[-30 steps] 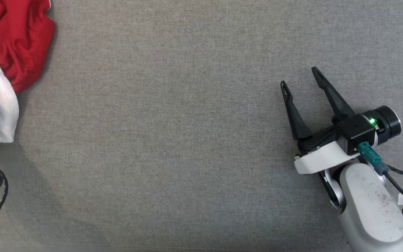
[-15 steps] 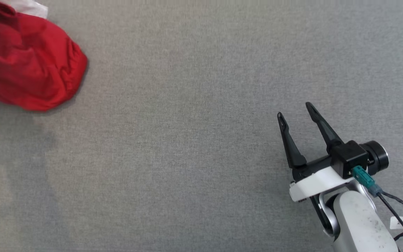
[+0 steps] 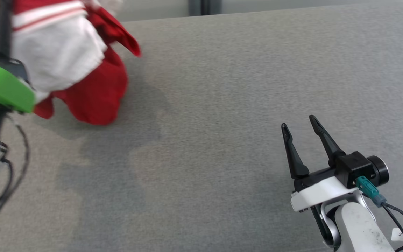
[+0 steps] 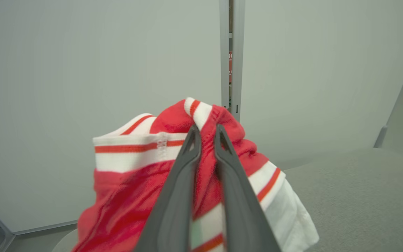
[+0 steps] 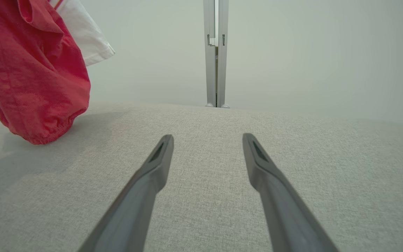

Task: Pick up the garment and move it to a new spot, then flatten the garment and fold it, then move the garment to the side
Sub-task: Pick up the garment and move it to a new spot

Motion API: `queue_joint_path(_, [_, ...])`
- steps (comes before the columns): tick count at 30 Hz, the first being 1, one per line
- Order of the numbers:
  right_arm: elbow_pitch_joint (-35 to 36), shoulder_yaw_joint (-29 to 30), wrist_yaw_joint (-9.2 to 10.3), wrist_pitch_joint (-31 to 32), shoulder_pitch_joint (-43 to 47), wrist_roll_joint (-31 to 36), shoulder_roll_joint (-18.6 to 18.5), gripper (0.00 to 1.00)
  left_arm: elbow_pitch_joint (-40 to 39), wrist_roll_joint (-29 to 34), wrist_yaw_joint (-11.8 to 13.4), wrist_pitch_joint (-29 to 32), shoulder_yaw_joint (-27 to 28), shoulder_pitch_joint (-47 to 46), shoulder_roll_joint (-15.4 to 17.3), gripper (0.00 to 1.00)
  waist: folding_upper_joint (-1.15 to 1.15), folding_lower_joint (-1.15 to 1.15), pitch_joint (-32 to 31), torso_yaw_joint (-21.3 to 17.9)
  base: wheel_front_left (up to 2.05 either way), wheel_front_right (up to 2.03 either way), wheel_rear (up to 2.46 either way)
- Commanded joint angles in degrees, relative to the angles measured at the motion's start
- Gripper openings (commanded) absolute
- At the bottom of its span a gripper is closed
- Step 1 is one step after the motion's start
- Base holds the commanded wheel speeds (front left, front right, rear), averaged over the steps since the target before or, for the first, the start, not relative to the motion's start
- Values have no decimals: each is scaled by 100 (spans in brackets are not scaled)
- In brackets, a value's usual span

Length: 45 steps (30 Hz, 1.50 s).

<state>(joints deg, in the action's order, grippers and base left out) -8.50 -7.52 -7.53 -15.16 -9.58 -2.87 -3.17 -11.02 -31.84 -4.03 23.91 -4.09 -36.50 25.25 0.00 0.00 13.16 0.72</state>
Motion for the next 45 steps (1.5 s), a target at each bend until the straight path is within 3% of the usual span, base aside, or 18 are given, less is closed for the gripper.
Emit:
queue_joint_path(1, [22,13,8,0,106,-26,3,100,-221,-92,36,68,-100,132,-127,0,0,0,-138,-424,0,0,0])
queue_joint_path(10, [43,50,8,0,257,-146,27,100,-1194,-313,-2,395,-1031,-71,-800,0,0,0,-186,-1076,0,0,0])
queue_joint_path(17, [71,17,8,0,310,-298,28,100,-1278,-399,87,536,-1533,-294,-1248,0,0,0,-189,-1482,0,0,0])
queue_joint_path(23, [87,-10,8,0,356,-467,29,100,-402,-356,195,220,-1916,442,-1531,0,0,0,-101,-1755,0,0,0])
queue_joint_path(30, [65,59,8,0,417,-526,28,100,1252,-262,-11,-481,-2212,1153,-1629,0,0,0,38,-1787,0,0,0])
queue_joint_path(31, [54,74,8,0,416,-518,28,100,1490,-184,-39,-611,-2266,1170,-1618,6,0,0,46,-1775,0,0,0])
queue_joint_path(32, [46,85,8,0,413,-514,28,100,1671,-192,-56,-712,-2271,1188,-1657,43,0,0,49,-1765,0,0,0])
queue_joint_path(34, [30,108,8,0,411,-489,28,100,2030,-170,-99,-863,-2313,1185,-1685,87,0,0,46,-1731,0,0,0])
queue_joint_path(35, [20,120,8,0,408,-469,29,100,2174,-175,-111,-947,-2317,1147,-1716,100,0,0,38,-1712,0,0,0])
queue_joint_path(45, [-35,124,8,0,415,-357,28,100,2575,-252,-187,-1241,-2359,831,-1836,100,0,0,-119,-1581,0,0,0])
